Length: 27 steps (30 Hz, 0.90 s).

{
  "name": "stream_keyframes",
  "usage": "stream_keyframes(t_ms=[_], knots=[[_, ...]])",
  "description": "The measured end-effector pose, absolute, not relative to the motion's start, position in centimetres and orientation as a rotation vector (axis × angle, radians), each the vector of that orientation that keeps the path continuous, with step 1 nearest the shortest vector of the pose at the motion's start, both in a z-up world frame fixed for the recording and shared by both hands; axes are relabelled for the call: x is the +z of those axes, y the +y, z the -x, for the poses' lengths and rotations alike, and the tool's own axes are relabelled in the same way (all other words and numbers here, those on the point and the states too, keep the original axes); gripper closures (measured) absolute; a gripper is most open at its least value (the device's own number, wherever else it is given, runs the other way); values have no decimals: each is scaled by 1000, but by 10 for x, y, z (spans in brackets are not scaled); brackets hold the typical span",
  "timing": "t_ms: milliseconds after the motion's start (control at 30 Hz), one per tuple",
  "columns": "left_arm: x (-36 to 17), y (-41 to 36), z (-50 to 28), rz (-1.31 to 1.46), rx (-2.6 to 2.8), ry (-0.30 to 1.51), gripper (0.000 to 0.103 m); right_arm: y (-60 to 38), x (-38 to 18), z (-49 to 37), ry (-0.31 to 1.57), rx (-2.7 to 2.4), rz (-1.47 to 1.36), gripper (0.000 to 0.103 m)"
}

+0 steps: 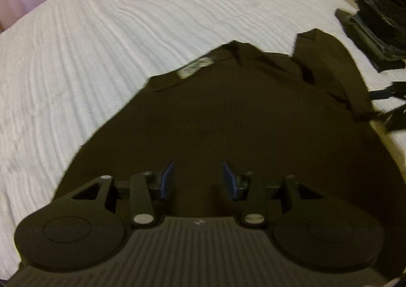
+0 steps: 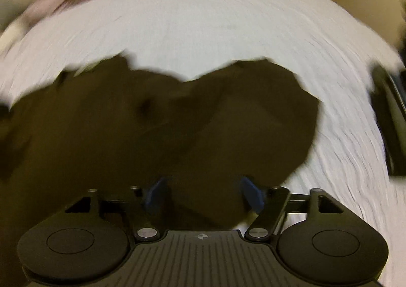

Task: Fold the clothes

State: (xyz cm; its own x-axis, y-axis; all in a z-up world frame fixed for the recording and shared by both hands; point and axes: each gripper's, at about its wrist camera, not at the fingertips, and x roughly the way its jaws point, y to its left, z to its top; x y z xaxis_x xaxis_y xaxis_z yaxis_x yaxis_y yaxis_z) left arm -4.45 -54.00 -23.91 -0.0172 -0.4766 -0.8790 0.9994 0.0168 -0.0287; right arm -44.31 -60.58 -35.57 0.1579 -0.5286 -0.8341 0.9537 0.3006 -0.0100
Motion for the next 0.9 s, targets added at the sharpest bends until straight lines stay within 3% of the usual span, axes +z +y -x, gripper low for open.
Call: stream_keyframes(t_ms=[133, 200, 267, 533, 900], knots=[[-234, -542, 60, -834, -1415, 848, 65, -608, -381, 421, 958, -1080, -490, 36], [-228, -539, 64, -844, -1418, 833, 65, -612, -381, 431, 963, -1106, -508, 93], [-221, -535, 66, -845, -1416, 821, 65, -610, -367, 452, 921, -1177, -527, 102], [-198, -514, 84, -799, -1424, 794, 64, -600, -250, 566, 603, -1622, -566, 102], [-165, -460, 107, -738, -1536, 713, 62, -564, -140, 608, 533, -1855, -522, 102]])
